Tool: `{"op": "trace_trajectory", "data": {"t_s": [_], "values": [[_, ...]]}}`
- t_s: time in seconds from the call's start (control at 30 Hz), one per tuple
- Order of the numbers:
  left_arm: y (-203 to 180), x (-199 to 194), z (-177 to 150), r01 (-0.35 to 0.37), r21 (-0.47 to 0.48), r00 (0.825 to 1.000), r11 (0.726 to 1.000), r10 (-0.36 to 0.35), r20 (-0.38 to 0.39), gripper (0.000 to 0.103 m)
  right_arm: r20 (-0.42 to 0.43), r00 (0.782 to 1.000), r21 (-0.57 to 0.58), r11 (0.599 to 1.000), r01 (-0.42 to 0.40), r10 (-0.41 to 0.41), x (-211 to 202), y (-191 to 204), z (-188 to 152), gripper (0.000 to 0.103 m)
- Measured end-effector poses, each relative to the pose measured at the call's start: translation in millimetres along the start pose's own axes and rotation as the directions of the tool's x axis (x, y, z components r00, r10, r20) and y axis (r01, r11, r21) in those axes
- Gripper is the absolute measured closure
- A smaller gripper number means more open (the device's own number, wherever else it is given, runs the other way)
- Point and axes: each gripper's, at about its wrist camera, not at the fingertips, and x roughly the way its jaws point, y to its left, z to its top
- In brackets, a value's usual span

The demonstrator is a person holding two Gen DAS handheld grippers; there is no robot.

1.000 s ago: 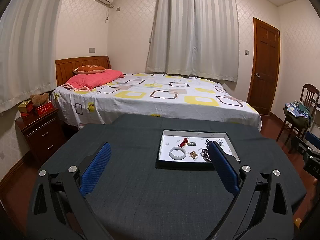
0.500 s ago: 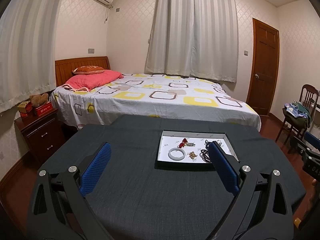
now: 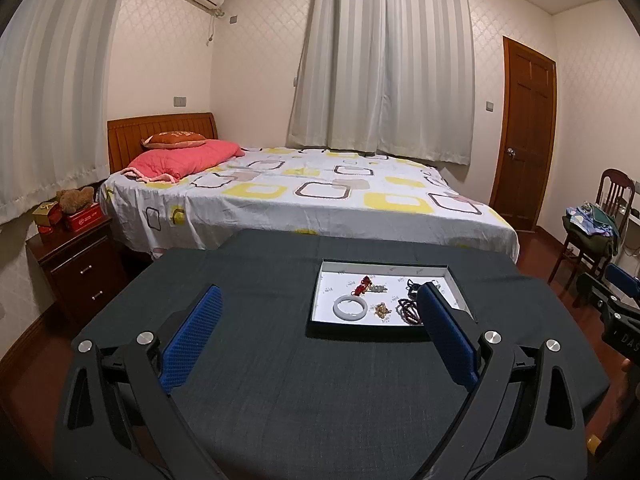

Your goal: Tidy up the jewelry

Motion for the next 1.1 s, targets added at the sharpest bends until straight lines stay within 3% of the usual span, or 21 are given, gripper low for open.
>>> {"op": "trace_trajectory", "data": {"t_s": [1.1], "values": [[-2.3,-1.7,0.4,0.009,0.05,0.999,0.999,-0.011,0.033,0.004,-0.002,1.0,-0.006,1.0,-0.003,0.003,-1.6,2.5,-0.2,0.024]]}}
